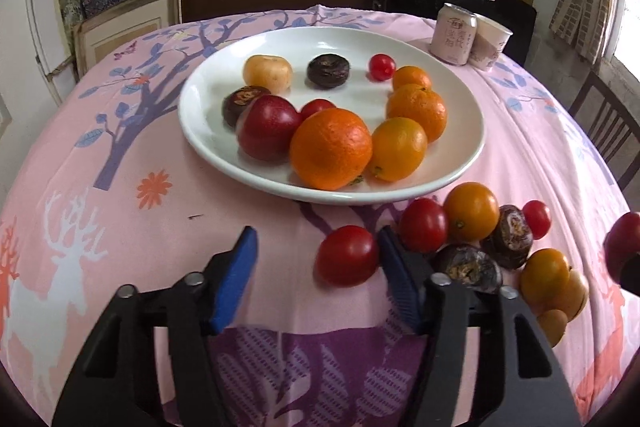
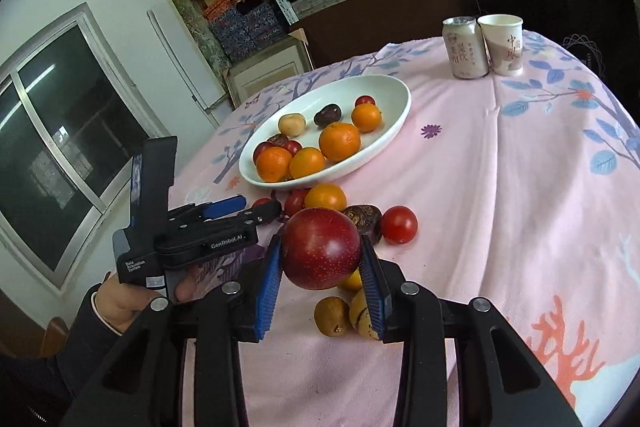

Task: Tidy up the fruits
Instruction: 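Carry a red plum to the plate with the right tool while the left tool places a cherry tomato, then carry the striped fruit to the plate with right tool while left tool places a yellow fruit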

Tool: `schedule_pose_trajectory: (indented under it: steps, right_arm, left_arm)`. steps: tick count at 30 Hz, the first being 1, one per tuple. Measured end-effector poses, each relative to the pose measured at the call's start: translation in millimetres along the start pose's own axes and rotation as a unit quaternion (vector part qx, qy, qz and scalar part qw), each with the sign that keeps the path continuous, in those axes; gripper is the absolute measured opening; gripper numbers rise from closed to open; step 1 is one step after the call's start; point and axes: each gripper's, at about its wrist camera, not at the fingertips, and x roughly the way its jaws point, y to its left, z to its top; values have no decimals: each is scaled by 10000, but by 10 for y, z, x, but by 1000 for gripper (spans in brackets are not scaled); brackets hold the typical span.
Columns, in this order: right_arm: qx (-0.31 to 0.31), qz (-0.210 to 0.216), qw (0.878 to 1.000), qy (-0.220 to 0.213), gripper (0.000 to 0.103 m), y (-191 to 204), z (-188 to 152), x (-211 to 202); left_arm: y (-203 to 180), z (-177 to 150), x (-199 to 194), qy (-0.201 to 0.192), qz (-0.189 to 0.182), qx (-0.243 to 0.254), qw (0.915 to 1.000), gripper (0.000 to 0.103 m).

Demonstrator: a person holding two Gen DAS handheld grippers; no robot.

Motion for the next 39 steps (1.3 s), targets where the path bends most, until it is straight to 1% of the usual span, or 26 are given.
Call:
schedule_pose_trajectory:
  steps: [1, 2, 3, 4, 6, 8, 10, 12, 14, 15, 17, 19, 20, 23, 25, 26, 27, 29, 30, 32, 34, 39]
  right_arm:
    - [21, -35, 10000, -6, 38, -16, -6, 3]
    - [25, -56, 10000, -52, 38, -24, -7, -2]
    - [23, -94, 9999, -118, 38, -30, -6, -10]
    - [8, -185, 9997, -186, 38, -35, -6, -17]
    - [13, -361, 9989, -313, 38, -67, -8, -33]
    - [60, -481, 9977, -483, 38, -103, 9, -55]
    - [90, -673, 9955, -661, 38, -129, 63, -76]
    - [270, -744, 9943, -716, 38, -150, 157, -96]
    - [57, -904, 9929, -770, 38, -54, 297, -76]
    - [-96, -968, 9919, -812, 38, 20, 384, -50]
    - [-394, -950, 9912, -833, 38, 192, 547, 55]
    - [-680, -986, 9893, -829, 38, 375, 696, 258]
    - [-712, -957, 9900, -752, 38, 431, 754, 384]
    - [-538, -1069, 9918, -452, 38, 493, 868, 823]
    - [-400, -1006, 9938, -250, 39, 496, 909, 1050]
    - [-270, -918, 9953, -137, 39, 477, 943, 1147]
    - [-100, -875, 9961, -81, 39, 443, 965, 1204]
    - [404, -696, 9967, -62, 65, 335, 1001, 1245]
    - [604, -541, 9966, -148, 70, 296, 997, 1218]
    - [757, -332, 9962, -275, 71, 270, 961, 1138]
    - [713, -221, 9968, -292, 71, 262, 931, 1035]
    - [898, 7, 9951, -419, 72, 88, 790, 640]
  left_arm:
    - [-31, -3, 12, 56, -152, 73, 9998, 37]
    - [-74, -13, 7, 97, -210, 181, 9996, 30]
    - [-115, -24, -13, 107, -134, 282, 9995, 30]
    - [-137, -34, -37, 148, -214, 313, 9992, 30]
    - [-113, -28, -101, 217, -492, 148, 9984, 30]
    - [-66, 3, -214, 47, -545, -36, 9985, 30]
    - [-27, 58, -353, -262, -441, -79, 9987, 30]
    - [24, 125, -467, -467, -405, -198, 9979, 30]
    - [107, 215, -547, -563, -459, -388, 9966, 30]
    - [146, 269, -564, -605, -410, -504, 9961, 30]
    - [214, 410, -556, -693, -192, -763, 9945, 30]
    - [244, 547, -471, -672, -196, -795, 9944, 30]
    - [261, 602, -409, -607, -120, -810, 9948, 30]
    - [326, 682, -215, -365, 212, -924, 9948, 30]
    - [376, 688, -127, -294, 220, -926, 9950, 30]
    - [399, 682, -97, -297, 237, -920, 9950, 33]
    - [422, 680, -80, -326, 283, -922, 9948, 51]
    - [483, 670, -88, -522, 522, -997, 9923, 74]
    - [512, 668, -112, -642, 552, -1020, 9912, 83]
    - [558, 666, -173, -780, 503, -1055, 9901, 86]
    - [591, 667, -217, -784, 533, -1106, 9893, 86]
    - [646, 617, -374, -830, 508, -1327, 9864, 89]
